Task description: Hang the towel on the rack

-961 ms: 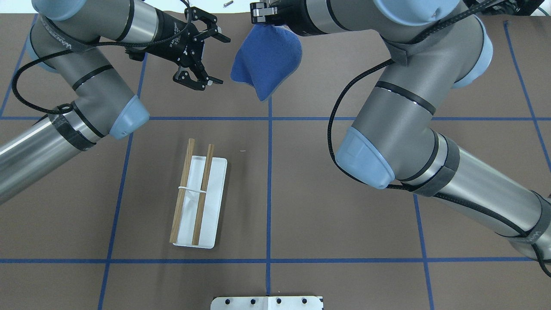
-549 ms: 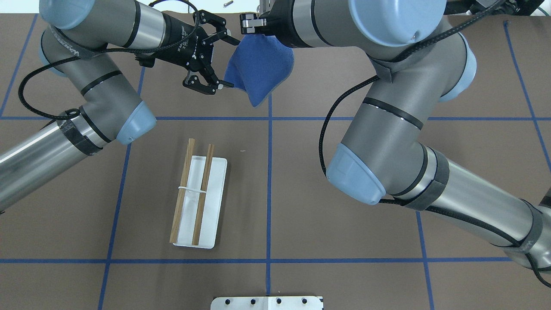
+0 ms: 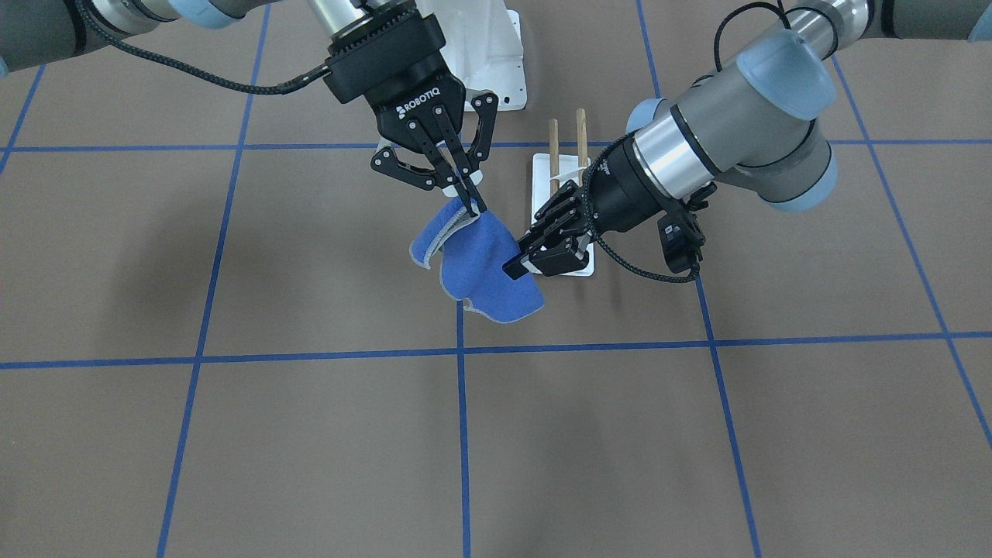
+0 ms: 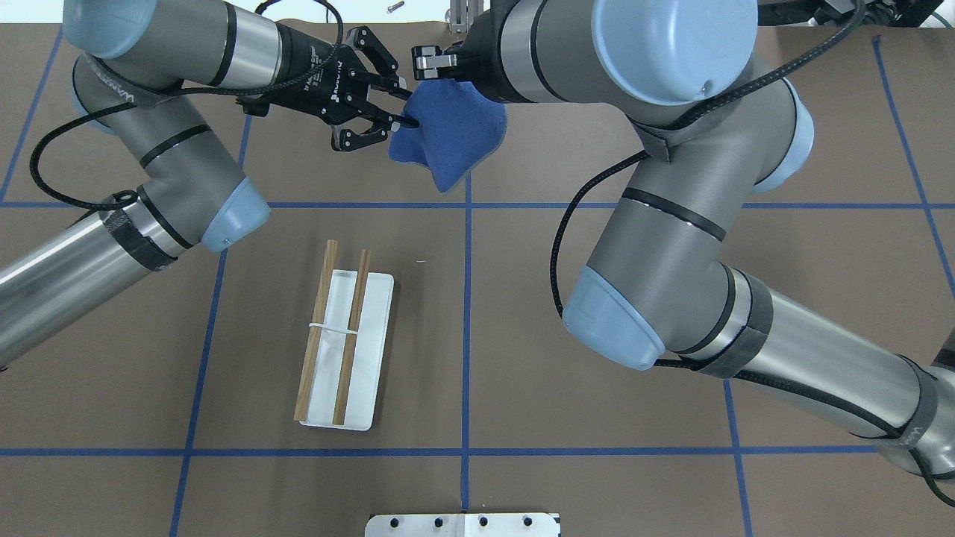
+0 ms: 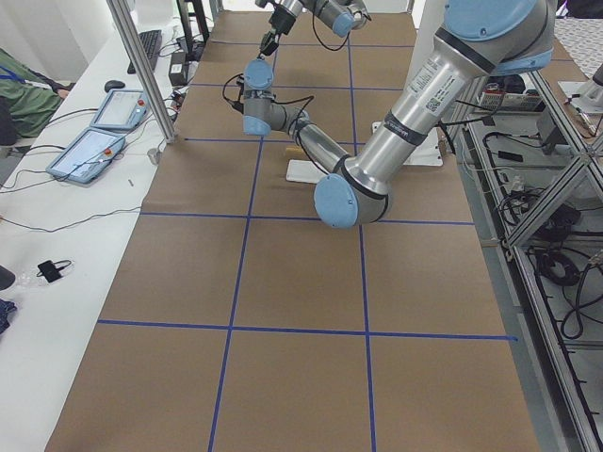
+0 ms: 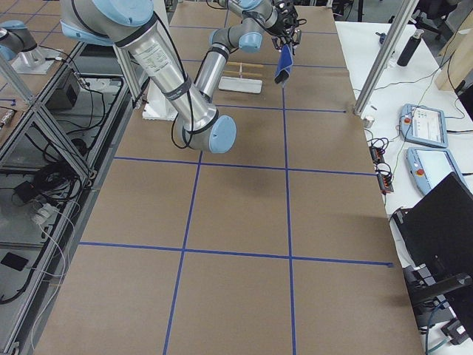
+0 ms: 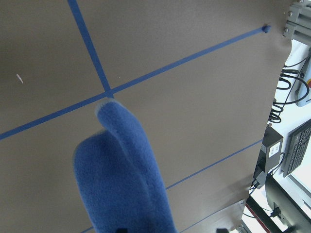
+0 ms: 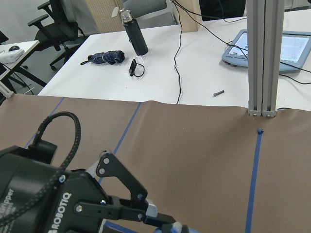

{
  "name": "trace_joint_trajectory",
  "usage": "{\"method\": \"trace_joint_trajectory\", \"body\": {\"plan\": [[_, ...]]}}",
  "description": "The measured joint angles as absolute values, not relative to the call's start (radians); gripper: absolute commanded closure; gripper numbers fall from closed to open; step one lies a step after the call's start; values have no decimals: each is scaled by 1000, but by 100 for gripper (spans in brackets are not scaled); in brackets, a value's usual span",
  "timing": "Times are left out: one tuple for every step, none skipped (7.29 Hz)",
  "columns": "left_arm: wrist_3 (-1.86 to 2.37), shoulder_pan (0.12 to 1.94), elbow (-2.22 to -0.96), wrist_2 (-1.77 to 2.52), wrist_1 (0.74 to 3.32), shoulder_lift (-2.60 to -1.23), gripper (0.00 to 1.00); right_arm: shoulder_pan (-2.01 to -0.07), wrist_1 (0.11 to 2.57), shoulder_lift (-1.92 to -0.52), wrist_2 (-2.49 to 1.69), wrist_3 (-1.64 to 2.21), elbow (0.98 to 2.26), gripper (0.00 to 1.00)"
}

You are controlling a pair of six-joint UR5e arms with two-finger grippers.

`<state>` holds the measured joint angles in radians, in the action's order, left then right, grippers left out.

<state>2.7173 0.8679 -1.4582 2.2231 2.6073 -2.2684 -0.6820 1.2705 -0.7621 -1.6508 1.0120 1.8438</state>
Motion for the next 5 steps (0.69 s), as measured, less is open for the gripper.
{"method": "trace_joint_trajectory", "body": {"plan": [[2717,869,-1458,2223,2611,-2267,100,-682,1269,-763,-1652,1034,1846,0],[2717,869,-1458,2223,2612,-2266,100,-683,1270,-766,-1655,1070,1851,0],[2717,870,-1458,2223,2612,-2265,100,-686,1274,-783,-1665,1102,1870,0],[2717,871,-1460,2223,2613,-2264,100,-699,1278,-821,-1697,1124,1898,0],[2715,871,-1465,2224,2615,-2259,100,-734,1284,-865,-1764,1136,1916,0]]}}
